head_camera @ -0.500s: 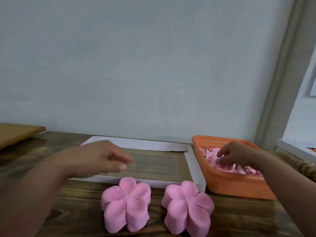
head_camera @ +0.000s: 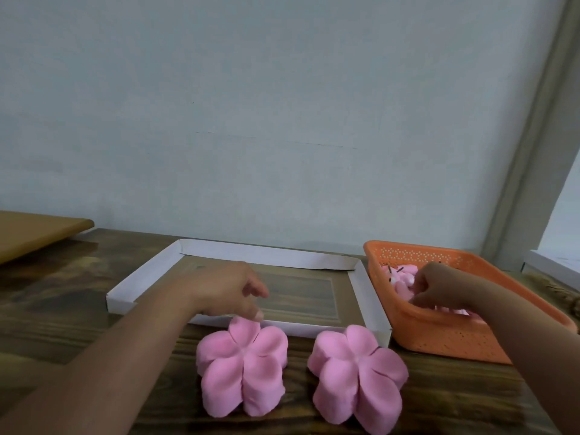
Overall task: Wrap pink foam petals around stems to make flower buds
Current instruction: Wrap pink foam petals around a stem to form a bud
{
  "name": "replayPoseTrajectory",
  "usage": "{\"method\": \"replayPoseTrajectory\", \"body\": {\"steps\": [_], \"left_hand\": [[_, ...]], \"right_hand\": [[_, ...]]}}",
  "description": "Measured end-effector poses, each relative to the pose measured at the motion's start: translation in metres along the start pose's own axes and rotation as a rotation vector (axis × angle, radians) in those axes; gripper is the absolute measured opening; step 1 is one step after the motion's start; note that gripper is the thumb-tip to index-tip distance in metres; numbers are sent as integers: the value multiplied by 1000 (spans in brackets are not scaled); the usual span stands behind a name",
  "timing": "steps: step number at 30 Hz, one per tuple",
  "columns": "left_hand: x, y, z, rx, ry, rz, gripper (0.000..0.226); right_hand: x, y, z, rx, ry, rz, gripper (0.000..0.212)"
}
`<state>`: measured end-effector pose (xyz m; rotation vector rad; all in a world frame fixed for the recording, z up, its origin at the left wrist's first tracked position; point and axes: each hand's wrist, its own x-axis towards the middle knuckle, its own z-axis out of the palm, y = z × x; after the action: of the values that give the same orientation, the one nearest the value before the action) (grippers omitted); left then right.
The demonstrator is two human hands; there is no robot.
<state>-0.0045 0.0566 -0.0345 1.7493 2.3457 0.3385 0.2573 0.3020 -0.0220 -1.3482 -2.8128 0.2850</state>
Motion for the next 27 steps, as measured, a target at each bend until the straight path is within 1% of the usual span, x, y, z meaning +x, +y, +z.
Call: {"method": "replayPoseTrajectory", "body": {"steps": [2, 6, 9, 15, 21, 24, 27], "left_hand": [[0, -1, 3, 49, -18, -8, 47], [-2, -4, 10, 108, -24, -17, 48], [-1, -4, 16, 99, -17, -21, 42], [-2, -5, 22, 76, -4, 31, 18], [-3, -6, 24, 93, 61, 35, 17], [-5, -7, 26, 132, 108, 48, 6], [-6, -6, 27, 118, 116, 51, 10]], "right_hand": [[-5, 0, -5, -32, -41, -1, 17], [-11, 1, -8, -84, -105, -4, 12], [-10, 2, -6, -93, -100, -15, 15], [-9, 4, -3, -100, -73, -46, 22], [-9, 4, -2, -98, -48, -53, 17], [-7, 5, -1, -121, -41, -40, 12], [-6, 5, -1, -149, -38, -34, 11]]}}
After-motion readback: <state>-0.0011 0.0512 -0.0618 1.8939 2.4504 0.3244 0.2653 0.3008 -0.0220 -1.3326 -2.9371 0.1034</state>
